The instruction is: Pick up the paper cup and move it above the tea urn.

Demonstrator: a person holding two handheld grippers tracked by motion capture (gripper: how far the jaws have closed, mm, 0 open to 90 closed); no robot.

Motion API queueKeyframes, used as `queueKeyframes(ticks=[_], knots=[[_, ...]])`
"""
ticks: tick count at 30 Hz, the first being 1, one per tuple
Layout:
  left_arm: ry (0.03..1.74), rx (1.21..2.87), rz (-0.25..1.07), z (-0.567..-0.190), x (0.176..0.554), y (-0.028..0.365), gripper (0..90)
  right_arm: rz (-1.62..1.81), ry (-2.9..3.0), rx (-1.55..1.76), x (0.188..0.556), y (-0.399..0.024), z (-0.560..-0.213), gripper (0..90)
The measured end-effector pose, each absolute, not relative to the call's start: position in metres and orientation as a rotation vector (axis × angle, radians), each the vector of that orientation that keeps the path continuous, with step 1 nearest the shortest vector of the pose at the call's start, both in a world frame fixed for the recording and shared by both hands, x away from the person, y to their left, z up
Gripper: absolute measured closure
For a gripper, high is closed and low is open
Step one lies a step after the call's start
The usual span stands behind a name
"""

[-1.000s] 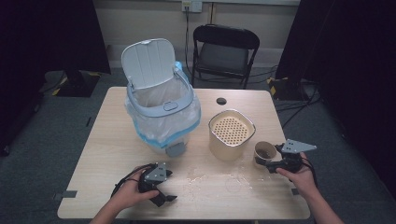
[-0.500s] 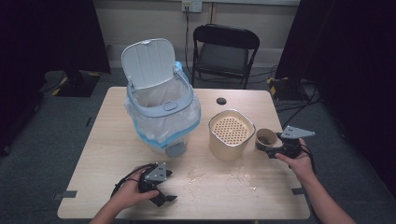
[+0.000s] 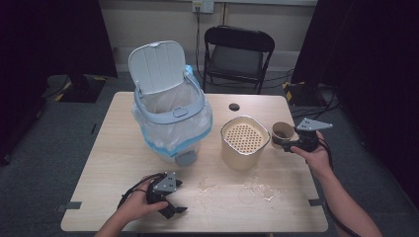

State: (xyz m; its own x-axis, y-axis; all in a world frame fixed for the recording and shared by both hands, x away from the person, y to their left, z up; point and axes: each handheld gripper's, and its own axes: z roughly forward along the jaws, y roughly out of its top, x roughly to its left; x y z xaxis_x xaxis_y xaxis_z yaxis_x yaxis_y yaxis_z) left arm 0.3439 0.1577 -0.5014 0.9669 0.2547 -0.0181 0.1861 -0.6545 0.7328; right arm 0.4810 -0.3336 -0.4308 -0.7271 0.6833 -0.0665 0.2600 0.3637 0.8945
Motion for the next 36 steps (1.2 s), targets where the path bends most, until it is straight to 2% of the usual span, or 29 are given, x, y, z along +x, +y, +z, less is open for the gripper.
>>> queueKeyframes(ticks=[17, 36], knots=[[0.306, 2.301, 0.108, -0.501, 0.344, 0.158, 8.5, 1.267, 2.16, 0.73, 0.518, -0.315, -0.393, 26.6], [0.294, 2.301, 0.107, -0.502, 0.344, 0.158, 8.0, 1.269, 2.067, 0.486, 0.53, -0.289, -0.365, 26.9]])
